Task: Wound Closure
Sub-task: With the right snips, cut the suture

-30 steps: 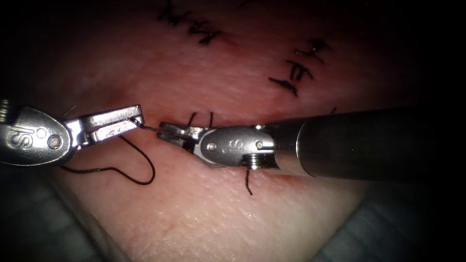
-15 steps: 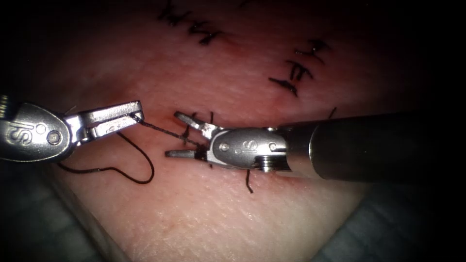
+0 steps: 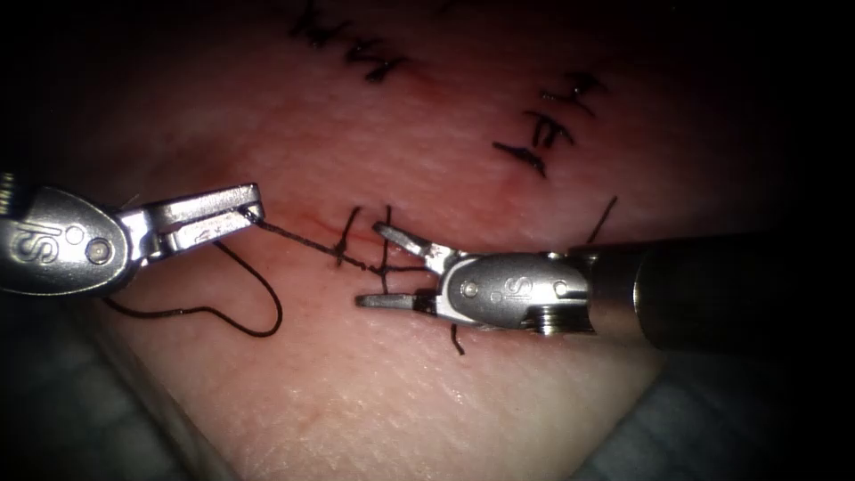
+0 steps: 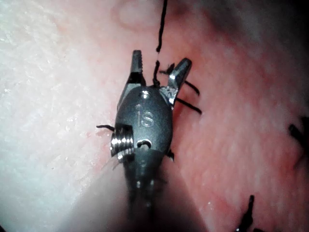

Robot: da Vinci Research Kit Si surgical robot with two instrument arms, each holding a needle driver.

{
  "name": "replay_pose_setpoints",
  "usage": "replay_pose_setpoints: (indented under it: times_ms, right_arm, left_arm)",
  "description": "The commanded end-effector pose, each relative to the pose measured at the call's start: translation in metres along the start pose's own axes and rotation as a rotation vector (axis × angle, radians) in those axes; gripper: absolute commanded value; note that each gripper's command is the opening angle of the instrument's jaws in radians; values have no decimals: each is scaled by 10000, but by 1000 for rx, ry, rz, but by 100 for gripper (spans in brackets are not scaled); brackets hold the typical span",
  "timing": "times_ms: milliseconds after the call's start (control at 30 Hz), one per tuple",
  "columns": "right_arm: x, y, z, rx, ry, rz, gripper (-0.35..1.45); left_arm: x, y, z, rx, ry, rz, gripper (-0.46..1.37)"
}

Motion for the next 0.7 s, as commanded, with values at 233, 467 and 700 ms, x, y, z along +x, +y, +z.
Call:
replay_pose_setpoints:
  times_ms: [233, 467, 700]
  right_arm:
    - [4, -2, 27, -5, -7, 7, 144]
    - [0, -9, 45, -7, -7, -2, 143]
    - [2, -11, 52, -4, -8, -4, 139]
  left_arm:
    - [0, 1, 0, -7, -1, 0, -35]
    - [0, 1, 0, -7, -1, 0, -35]
    - [0, 1, 0, -7, -1, 0, -35]
